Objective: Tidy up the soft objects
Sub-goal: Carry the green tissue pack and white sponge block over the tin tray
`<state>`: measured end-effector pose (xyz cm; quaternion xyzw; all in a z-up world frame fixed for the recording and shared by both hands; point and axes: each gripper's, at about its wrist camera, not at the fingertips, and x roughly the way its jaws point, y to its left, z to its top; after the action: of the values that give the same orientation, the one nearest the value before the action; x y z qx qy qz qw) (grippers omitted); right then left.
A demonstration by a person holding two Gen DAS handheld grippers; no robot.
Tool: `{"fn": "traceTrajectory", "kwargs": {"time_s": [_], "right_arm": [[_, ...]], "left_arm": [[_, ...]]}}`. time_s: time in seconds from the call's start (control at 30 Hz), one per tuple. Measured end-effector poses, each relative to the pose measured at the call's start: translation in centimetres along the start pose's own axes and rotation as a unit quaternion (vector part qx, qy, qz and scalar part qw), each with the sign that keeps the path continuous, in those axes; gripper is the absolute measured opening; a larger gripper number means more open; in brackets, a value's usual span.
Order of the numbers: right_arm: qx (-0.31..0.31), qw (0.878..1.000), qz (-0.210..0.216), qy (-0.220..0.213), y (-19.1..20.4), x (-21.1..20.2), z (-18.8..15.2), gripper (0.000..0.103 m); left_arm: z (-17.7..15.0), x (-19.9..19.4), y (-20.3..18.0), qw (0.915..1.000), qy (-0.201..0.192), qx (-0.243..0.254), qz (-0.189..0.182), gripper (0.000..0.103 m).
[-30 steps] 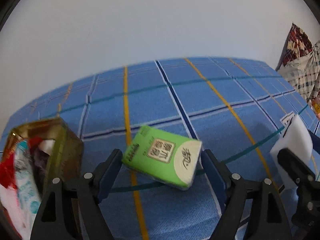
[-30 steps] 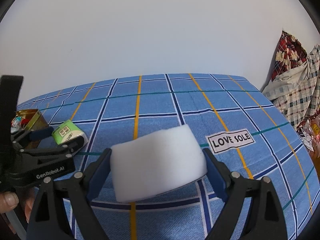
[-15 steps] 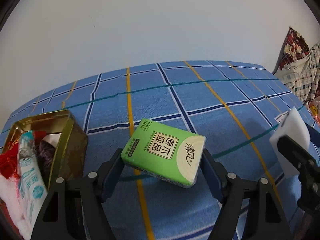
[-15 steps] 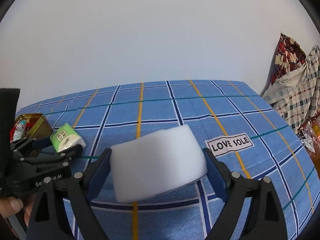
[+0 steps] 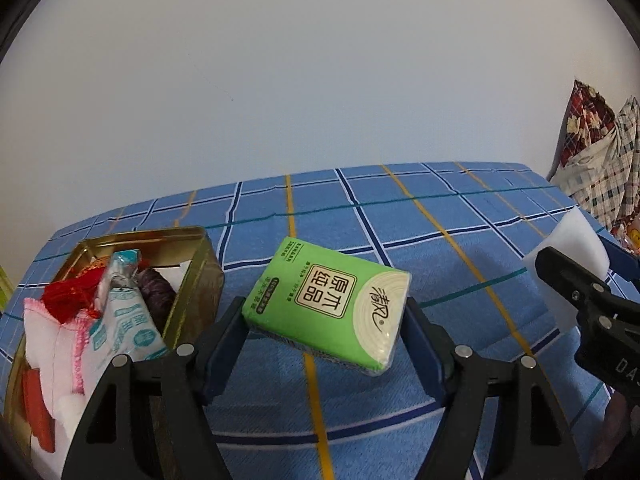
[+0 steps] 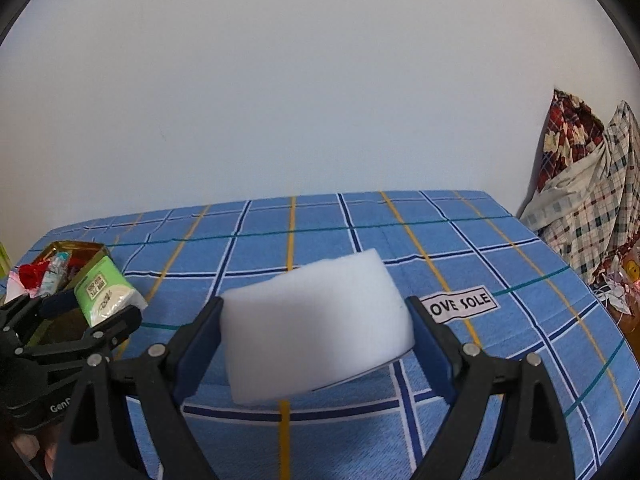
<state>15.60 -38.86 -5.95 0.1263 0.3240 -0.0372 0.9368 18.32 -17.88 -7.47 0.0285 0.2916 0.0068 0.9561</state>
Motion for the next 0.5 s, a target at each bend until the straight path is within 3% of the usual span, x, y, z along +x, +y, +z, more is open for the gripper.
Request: {"fn": "traceTrajectory", "kwargs": {"time_s": [0.5], "right_arm": [[0.009, 1.000, 0.006, -0.017, 0.4, -1.5, -0.5, 0.089]], "left_arm": [[-1.8, -4.1, 0.5, 0.9986, -0.050, -0.017, -0.006, 0.077]]}}
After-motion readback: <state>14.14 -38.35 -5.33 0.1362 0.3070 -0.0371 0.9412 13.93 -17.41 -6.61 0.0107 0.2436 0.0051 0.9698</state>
